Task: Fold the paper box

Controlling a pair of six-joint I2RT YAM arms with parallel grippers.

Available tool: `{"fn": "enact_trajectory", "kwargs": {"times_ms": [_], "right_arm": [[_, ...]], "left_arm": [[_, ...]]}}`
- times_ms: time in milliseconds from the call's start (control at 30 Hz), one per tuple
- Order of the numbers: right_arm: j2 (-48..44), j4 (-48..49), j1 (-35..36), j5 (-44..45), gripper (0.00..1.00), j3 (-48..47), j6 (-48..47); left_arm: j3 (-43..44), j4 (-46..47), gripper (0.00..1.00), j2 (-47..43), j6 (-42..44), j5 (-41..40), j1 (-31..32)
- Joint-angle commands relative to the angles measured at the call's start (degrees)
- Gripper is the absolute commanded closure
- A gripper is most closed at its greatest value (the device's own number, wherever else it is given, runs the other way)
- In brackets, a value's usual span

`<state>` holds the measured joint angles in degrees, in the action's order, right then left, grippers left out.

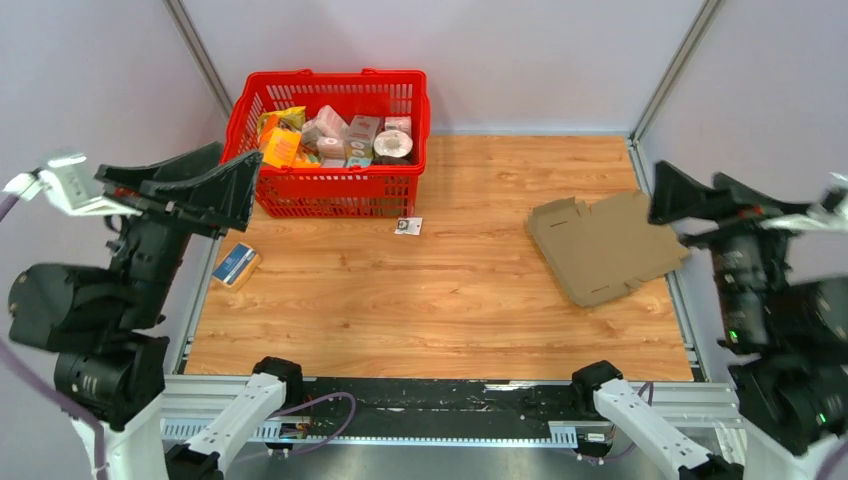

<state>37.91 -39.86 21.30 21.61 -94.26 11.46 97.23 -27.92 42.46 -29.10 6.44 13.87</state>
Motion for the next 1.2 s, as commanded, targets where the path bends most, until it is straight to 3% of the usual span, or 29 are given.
{"fn": "enact_trajectory", "kwargs": {"times_ms": [0, 133, 233, 300, 400, 500, 533, 600, 767, 900, 1000, 1167], "right_arm": [[11.64, -5.06, -0.12, -6.29, 0.0, 1.26, 5.77], [15.87, 3.09, -0.12, -20.8, 0.0, 13.17, 6.98], [16.23, 4.88, -2.91, -12.13, 0.0, 18.3, 16.19], [15.71, 4.18, -11.51, -14.74, 0.0, 23.93, 20.69], [16.66, 1.28, -23.81, -13.8, 0.0, 30.43, 25.7], [17.89, -0.57, -36.56, -11.24, 0.0, 39.56, 32.72], [17.99, -0.14, -43.03, -12.28, 0.0, 42.2, 35.27], [17.38, 3.01, -47.65, -13.43, 0.0, 49.76, 35.99], [19.9, 11.01, -50.21, -9.21, 0.0, 55.41, 31.18], [25.1, 14.36, -52.06, -19.12, 0.0, 56.63, 28.8], [26.69, 19.01, -51.62, -29.67, 0.07, 59.44, 29.49], [29.4, 23.07, -49.96, -32.94, 0.17, 63.76, 30.37]], "left_arm": [[-2.03, -3.72, 0.14, 3.68, -0.78, 2.44, -0.25], [-7.83, -3.81, 0.14, 3.07, 0.53, 1.56, -0.33], [-11.53, -4.77, 0.14, 3.68, 2.29, 1.91, -0.25], [-13.98, -5.12, 0.16, 5.17, 3.26, 4.36, -0.25], [-17.42, -4.95, 0.28, 7.98, 3.97, 8.93, -0.07], [-21.72, -3.02, 0.29, 10.36, 3.61, 12.72, 1.51], [-22.86, -1.54, 0.29, 10.8, 4.31, 12.9, 4.73], [-26.29, 0.23, 0.28, 12.03, 5.45, 11.94, 8.79], [-31.22, 2.79, 0.27, 15.54, 7.04, 6.67, 20.66], [-34.47, 2.78, 0.27, 16.78, 7.92, 3.15, 27.69], [-38.42, 5.06, 0.3, 16.08, 7.13, 1.48, 31.48], [-44.49, 8.76, 0.34, 15.9, 4.15, 0.07, 35.08]]}}
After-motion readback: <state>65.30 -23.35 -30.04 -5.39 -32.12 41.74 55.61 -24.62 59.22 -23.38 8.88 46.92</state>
